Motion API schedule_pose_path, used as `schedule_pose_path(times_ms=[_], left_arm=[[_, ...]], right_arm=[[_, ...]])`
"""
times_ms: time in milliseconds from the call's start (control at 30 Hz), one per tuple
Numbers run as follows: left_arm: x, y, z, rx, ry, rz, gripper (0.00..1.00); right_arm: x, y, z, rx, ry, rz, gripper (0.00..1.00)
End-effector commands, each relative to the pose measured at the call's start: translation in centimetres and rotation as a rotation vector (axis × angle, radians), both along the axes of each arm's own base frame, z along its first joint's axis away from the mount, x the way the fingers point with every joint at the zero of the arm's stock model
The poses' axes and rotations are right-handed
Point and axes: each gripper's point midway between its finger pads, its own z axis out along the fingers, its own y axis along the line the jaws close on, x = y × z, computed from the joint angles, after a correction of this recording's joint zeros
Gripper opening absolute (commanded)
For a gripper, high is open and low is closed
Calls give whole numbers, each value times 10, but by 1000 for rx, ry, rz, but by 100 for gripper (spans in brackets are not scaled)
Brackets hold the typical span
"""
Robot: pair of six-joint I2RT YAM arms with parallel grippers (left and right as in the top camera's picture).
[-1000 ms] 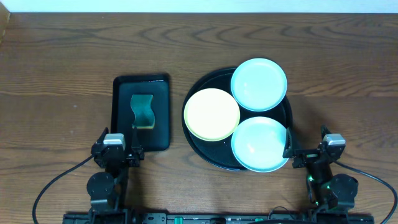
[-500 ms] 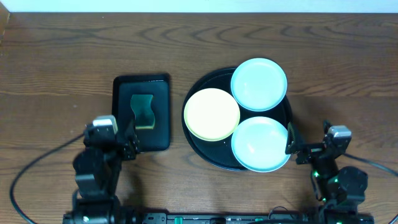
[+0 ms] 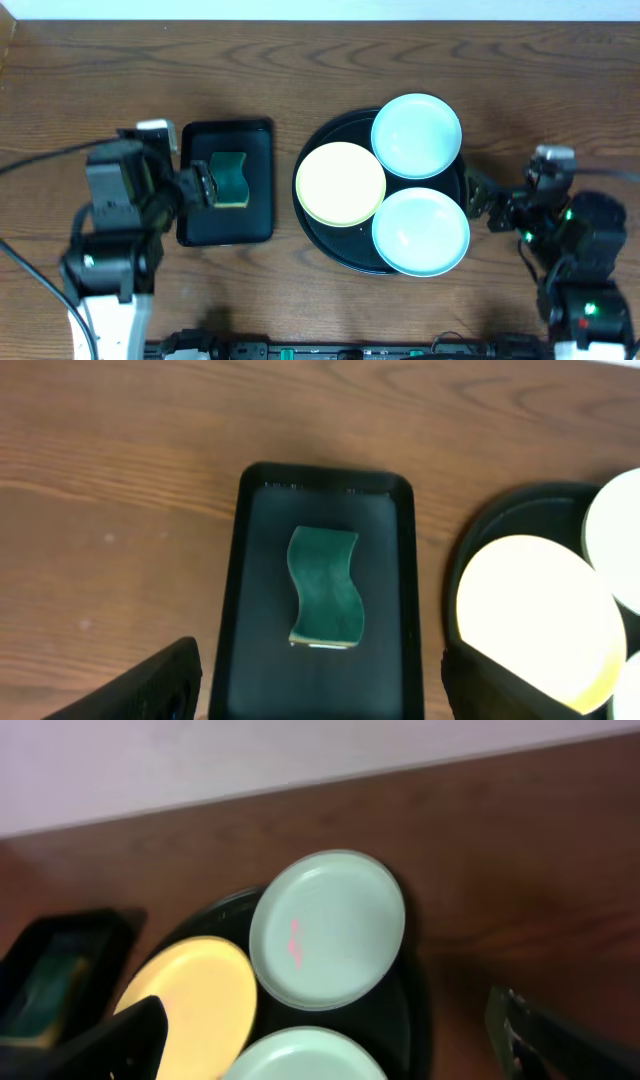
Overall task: Clean dirty plates on tray and stack at the side
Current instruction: 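Move left gripper over the sponge and right gripper to the yellow plate rim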
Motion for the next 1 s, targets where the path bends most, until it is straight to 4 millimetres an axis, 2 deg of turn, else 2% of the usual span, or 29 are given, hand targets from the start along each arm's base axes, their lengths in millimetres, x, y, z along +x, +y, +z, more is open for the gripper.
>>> schedule_pose_path(times_ms=[0, 200, 367, 533, 667, 733, 833, 967], left_arm=[[8, -6, 18, -19, 36, -32, 77], [6, -11, 21, -48, 197, -62, 78], [10, -12, 21, -72, 214, -45, 78], [8, -13, 19, -76, 225, -42, 78], [8, -13, 19, -75, 226, -42, 78], [8, -13, 19, -76, 226, -41, 78], [8, -12, 19, -74, 226, -42, 77], [10, -10, 16, -64, 233, -32, 78]], right_arm=[[10, 11, 18, -12, 31, 83, 99], [17, 20, 22, 3, 228, 149, 99], [20, 20, 15, 0, 399, 174, 99], [38, 22, 9, 12, 396, 184, 99], [42, 31, 4, 47, 411, 226, 99], [42, 37, -1, 44, 432, 243, 93], [43, 51, -9, 55, 469, 249, 80], [50, 75, -21, 49, 517, 212, 76]])
